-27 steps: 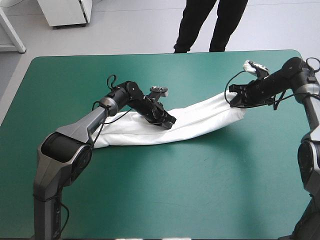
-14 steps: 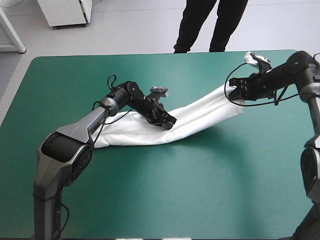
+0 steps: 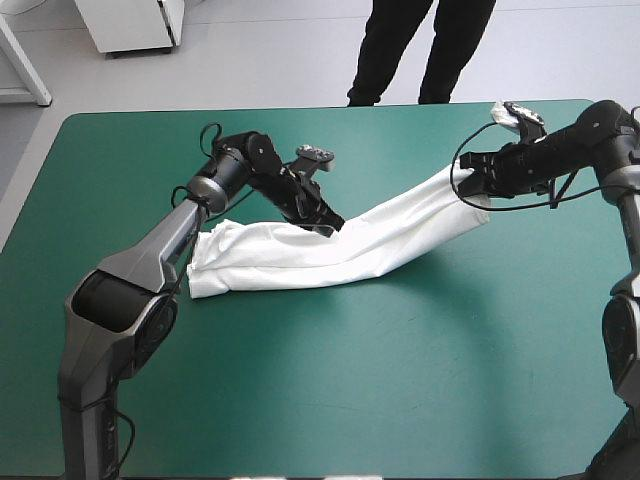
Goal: Fold the cloth
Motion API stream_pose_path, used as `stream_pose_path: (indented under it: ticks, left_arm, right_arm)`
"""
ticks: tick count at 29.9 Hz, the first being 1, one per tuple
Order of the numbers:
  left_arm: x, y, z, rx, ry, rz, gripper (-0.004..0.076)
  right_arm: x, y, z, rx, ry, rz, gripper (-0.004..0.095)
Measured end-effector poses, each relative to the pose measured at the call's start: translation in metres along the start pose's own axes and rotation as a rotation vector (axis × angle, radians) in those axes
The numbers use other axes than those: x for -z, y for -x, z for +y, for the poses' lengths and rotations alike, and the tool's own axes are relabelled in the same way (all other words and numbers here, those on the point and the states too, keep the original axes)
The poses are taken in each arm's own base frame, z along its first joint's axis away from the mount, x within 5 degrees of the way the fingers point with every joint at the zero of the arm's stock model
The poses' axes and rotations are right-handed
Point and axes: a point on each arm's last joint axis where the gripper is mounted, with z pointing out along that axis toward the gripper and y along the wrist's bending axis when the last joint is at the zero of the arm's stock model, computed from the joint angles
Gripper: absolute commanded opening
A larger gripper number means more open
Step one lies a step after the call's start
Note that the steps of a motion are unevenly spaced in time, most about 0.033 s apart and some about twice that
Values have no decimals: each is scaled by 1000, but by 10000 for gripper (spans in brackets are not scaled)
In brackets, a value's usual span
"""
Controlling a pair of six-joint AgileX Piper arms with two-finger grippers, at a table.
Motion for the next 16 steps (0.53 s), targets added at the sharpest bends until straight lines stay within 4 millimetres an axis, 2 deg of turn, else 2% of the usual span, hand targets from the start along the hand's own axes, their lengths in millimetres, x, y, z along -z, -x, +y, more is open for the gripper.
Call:
stream_pose_path:
  ticks: [4, 7, 11, 16]
  left_arm:
    - [46, 4, -13, -40, 102, -59, -22]
    - [81, 0, -26, -62, 166, -108, -22]
    - [129, -8, -47, -93, 226, -191, -22]
    - [179, -23, -71, -116, 278, -289, -22]
  right_arm:
    - [-1, 1, 8, 5, 37, -10, -12]
    - [-8, -1, 24, 44, 61, 0, -12]
    - [-16, -2, 65, 147, 109, 14, -12]
    - [-23, -4, 120, 274, 170, 5, -13]
